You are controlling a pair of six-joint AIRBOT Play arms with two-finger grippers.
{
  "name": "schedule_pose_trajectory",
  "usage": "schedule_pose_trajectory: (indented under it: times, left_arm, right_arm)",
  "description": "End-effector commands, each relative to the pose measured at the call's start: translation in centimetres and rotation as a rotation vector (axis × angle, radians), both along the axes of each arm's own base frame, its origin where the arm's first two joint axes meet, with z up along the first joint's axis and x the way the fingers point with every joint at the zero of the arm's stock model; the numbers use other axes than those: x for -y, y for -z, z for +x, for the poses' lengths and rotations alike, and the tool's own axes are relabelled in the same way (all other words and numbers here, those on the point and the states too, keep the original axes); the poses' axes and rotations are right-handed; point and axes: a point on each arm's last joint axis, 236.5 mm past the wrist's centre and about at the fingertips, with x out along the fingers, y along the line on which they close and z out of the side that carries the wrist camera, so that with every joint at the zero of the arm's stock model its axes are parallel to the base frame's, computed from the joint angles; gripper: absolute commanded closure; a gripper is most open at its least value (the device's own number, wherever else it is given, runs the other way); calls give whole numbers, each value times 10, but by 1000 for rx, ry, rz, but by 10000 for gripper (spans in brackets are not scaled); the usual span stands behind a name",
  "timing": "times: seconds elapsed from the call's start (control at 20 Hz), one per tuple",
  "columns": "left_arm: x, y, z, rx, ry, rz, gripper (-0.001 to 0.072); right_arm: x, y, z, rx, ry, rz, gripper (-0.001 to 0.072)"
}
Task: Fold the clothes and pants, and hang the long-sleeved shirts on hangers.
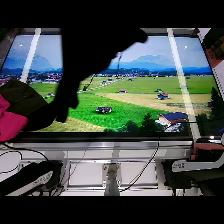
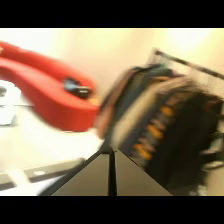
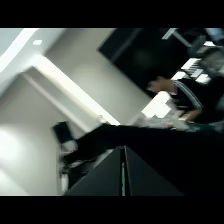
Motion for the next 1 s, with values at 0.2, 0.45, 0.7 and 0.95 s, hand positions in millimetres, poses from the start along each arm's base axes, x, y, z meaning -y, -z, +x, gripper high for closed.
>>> schedule_pose_trajectory:
  times: [0.2,0.45,0.7,0.95]
  left_arm:
    - [115,68,10,-76,159,69,700]
    - [144,267,19,-373,322,636,701]
    - [30,430,0,-873,193,1269,698]
    - [-7,453,11,-961,59,1399,287]
  right_arm:
    - [94,154,57,-365,423,-566,691]
    - [137,199,46,-554,512,-682,691]
    - [115,234,42,-659,396,-676,690]
    - [58,300,30,-800,175,-763,381]
